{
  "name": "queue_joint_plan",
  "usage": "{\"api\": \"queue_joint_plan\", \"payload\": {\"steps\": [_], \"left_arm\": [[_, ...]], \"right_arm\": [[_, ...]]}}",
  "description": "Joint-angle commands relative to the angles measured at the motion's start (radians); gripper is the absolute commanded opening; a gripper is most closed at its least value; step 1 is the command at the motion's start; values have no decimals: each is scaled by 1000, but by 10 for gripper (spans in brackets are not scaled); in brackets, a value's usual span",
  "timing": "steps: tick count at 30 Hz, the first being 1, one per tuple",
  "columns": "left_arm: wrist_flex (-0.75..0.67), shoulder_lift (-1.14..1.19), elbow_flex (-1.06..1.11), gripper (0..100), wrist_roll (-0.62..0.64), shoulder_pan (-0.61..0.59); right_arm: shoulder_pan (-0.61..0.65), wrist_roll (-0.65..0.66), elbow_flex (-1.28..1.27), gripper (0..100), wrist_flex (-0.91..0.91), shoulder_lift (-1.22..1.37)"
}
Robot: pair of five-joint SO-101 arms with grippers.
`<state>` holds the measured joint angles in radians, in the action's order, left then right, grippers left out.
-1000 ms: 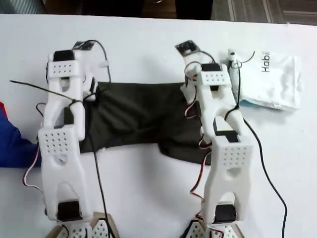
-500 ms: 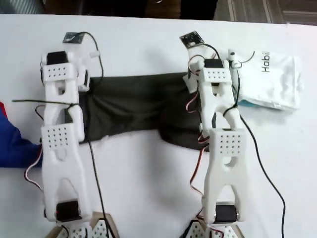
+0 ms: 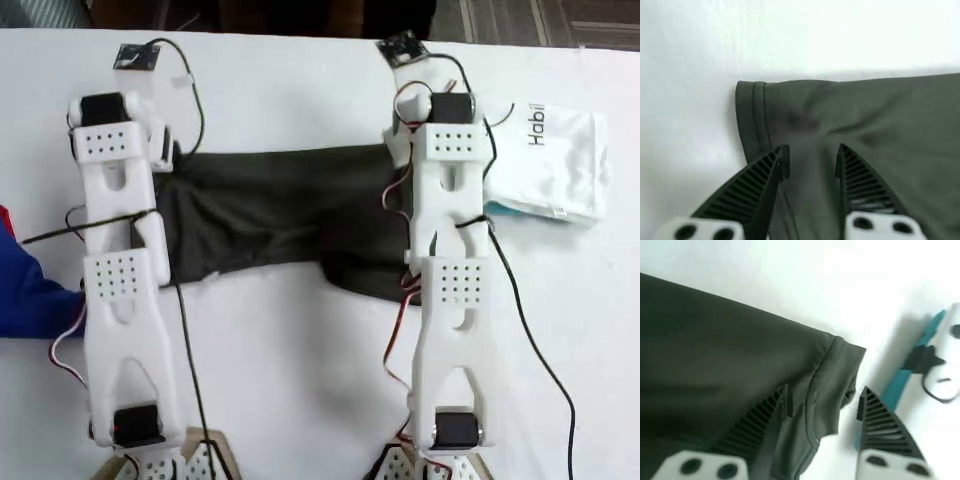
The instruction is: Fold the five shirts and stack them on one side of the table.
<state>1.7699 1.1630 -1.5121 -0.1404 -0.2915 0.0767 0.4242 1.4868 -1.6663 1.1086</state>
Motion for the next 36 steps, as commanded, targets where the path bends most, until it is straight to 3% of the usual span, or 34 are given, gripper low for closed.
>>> {"api": "queue_joint_plan", "payload": {"steps": [1, 8, 14, 21, 28, 36], "left_arm": [[20, -144, 50, 177, 9, 15], [20, -450, 453, 177, 5, 8], [11, -778, 891, 177, -60, -6], [-206, -895, 1331, 177, -68, -95], [-307, -893, 1422, 178, -44, -160], [-341, -827, 1428, 180, -38, -153]], "right_arm": [[-8, 2, 100, 215, -68, -5], [-16, -5, 127, 215, -104, -51], [-16, -5, -34, 214, -105, -243], [-8, 2, -431, 215, -104, -573], [-7, 68, -733, 215, -101, -768], [-7, 78, -790, 215, -101, -832]]}}
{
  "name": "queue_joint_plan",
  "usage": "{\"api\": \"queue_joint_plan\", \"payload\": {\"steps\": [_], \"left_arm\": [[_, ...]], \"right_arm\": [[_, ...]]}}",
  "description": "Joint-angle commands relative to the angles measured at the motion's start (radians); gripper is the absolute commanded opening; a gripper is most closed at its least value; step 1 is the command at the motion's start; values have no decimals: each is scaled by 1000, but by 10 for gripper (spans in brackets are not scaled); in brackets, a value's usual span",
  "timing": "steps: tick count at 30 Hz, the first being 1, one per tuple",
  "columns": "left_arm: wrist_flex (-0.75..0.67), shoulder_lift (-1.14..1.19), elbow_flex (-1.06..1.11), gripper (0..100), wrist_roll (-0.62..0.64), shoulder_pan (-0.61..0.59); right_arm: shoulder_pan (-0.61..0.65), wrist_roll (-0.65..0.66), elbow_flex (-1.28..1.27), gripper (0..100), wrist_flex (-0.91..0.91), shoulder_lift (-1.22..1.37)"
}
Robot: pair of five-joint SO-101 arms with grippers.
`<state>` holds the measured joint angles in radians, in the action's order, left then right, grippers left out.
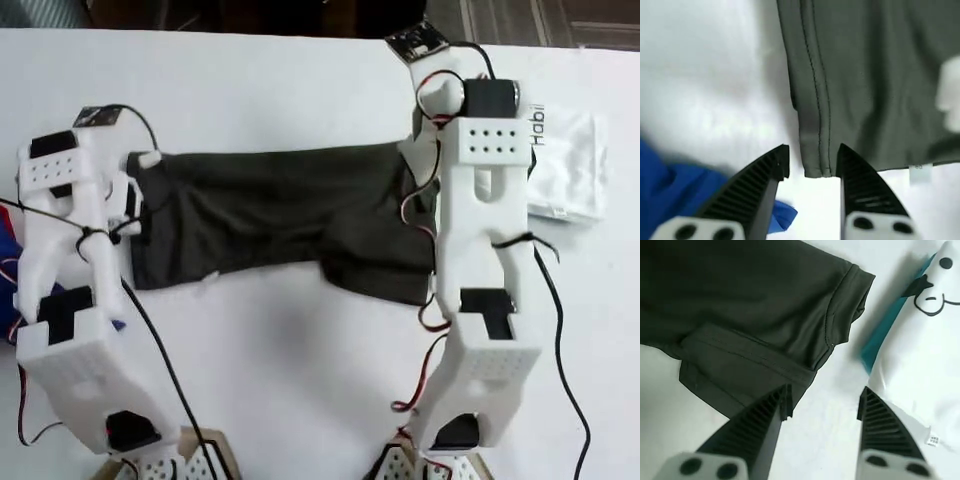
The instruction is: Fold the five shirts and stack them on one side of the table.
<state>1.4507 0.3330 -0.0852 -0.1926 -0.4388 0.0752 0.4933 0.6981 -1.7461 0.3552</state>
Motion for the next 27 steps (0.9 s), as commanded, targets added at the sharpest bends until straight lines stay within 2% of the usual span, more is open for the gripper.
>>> {"api": "queue_joint_plan", "payload": {"steps": [1, 9, 11, 14, 22, 27], "left_arm": [[-23, 37, -4, 180, 14, -6], [-17, 195, -67, 175, 44, 14], [-8, 193, -70, 138, 49, 32], [17, 193, -97, 24, 51, 66], [153, 199, -383, 28, 80, 112], [161, 207, -518, 28, 78, 112]], "right_arm": [[-5, 9, -2, 215, -21, -82], [-5, 9, -3, 215, -15, -82], [-5, 9, -3, 215, -15, -82], [-5, 9, -3, 215, -15, -81], [-5, 9, -5, 215, -15, -81], [-5, 9, -6, 215, -15, -81]]}}
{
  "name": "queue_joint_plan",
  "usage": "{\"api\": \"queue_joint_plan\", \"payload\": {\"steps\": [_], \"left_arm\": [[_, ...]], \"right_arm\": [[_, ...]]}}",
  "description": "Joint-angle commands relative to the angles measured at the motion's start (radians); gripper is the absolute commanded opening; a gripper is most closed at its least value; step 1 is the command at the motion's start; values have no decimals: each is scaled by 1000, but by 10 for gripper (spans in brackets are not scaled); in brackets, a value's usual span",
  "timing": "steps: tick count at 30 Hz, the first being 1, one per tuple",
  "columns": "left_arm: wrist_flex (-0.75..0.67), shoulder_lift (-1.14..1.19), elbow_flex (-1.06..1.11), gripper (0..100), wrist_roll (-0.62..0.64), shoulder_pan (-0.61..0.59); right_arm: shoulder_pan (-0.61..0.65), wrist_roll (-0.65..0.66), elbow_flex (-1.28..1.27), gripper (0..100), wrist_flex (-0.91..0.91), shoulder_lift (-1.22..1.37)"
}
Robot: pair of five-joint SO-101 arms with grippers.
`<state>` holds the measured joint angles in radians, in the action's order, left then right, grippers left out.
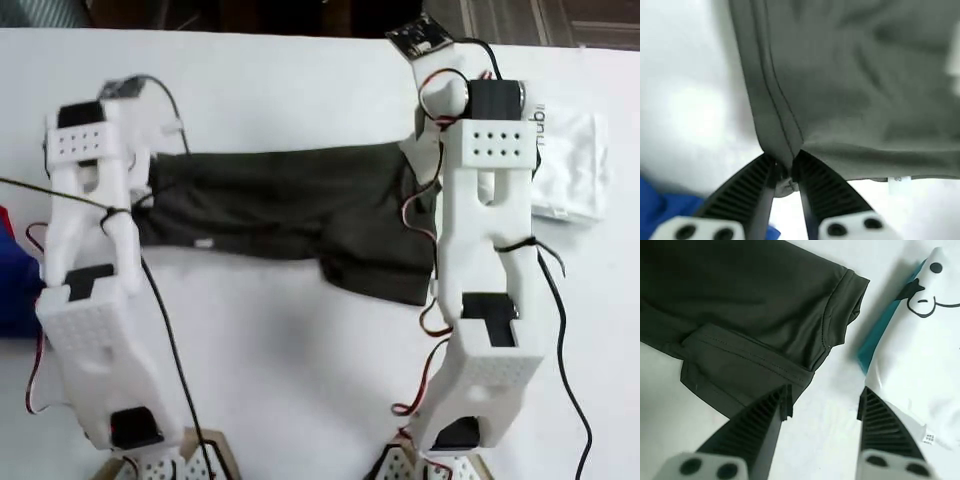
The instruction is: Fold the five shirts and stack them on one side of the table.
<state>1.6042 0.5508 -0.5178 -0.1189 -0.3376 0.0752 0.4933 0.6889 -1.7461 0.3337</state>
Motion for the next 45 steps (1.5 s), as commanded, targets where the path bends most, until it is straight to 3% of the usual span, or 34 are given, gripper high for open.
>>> {"api": "queue_joint_plan", "payload": {"steps": [1, 11, 16, 21, 25, 32, 36, 45], "left_arm": [[-6, -9, -88, 28, 5, 11], [-72, 221, -117, 42, 8, -15], [21, 236, -214, 176, 6, -41], [170, 232, -443, 169, 3, -97], [176, 241, -622, 172, 11, -89], [21, 351, -653, 170, 95, 75], [-71, 437, -654, 170, 95, 110], [-261, 486, -645, 169, 91, 72]], "right_arm": [[-5, 9, 3, 215, -15, -59], [-13, 9, 3, 215, -15, -59], [-7, 9, 3, 215, -15, -59], [-5, 6, 3, 215, -15, -59], [19, 0, 3, 214, 30, -51], [35, -193, 8, 211, 257, 131], [67, -173, 15, 212, 340, 277], [42, -173, 15, 212, 590, 503]]}}
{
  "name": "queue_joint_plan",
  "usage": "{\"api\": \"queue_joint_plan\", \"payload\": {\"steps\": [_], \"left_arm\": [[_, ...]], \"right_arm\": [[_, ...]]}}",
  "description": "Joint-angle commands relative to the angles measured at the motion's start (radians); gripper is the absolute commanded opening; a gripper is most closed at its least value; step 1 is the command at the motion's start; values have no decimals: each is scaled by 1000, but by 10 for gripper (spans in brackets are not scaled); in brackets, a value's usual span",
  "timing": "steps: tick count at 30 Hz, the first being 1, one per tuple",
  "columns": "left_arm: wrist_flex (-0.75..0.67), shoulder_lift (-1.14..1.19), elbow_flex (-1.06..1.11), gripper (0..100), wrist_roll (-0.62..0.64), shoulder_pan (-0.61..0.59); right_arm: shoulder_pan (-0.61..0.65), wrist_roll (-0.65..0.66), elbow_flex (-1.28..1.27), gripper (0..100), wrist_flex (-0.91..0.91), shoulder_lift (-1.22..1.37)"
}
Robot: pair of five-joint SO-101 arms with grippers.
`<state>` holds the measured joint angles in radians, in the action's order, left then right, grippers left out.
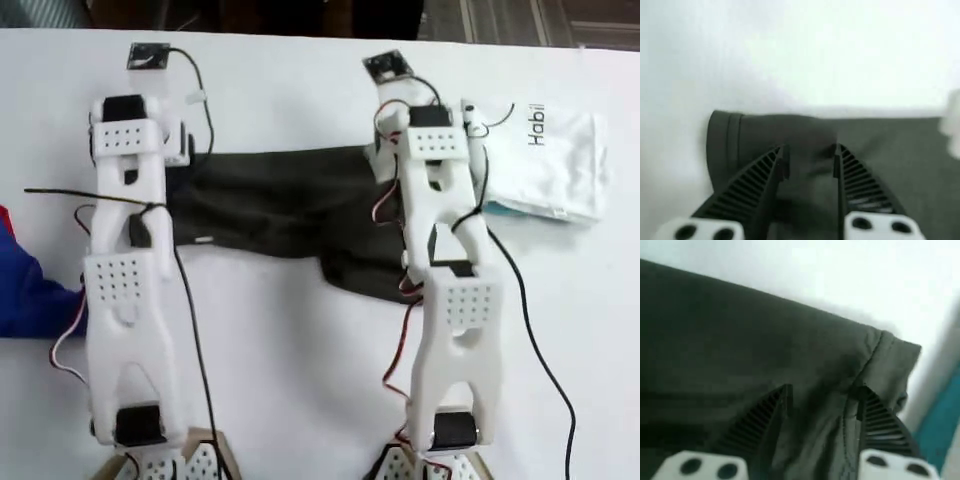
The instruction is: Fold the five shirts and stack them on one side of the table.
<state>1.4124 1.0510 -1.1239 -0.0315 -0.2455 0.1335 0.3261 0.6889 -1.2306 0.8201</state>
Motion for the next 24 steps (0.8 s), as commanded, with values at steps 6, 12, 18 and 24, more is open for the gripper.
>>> {"api": "queue_joint_plan", "payload": {"steps": [6, 12, 18, 24], "left_arm": [[-186, 61, -41, 172, -58, -14], [-215, 126, -67, 172, -104, -31], [-121, 91, -231, 172, -37, -38], [78, 64, -446, 172, -25, -29]], "right_arm": [[-47, 89, 15, 212, 166, 70], [-91, 100, 31, 212, 211, 71], [-94, 98, 180, 212, 64, 61], [-67, 98, 446, 214, -189, 58]]}}
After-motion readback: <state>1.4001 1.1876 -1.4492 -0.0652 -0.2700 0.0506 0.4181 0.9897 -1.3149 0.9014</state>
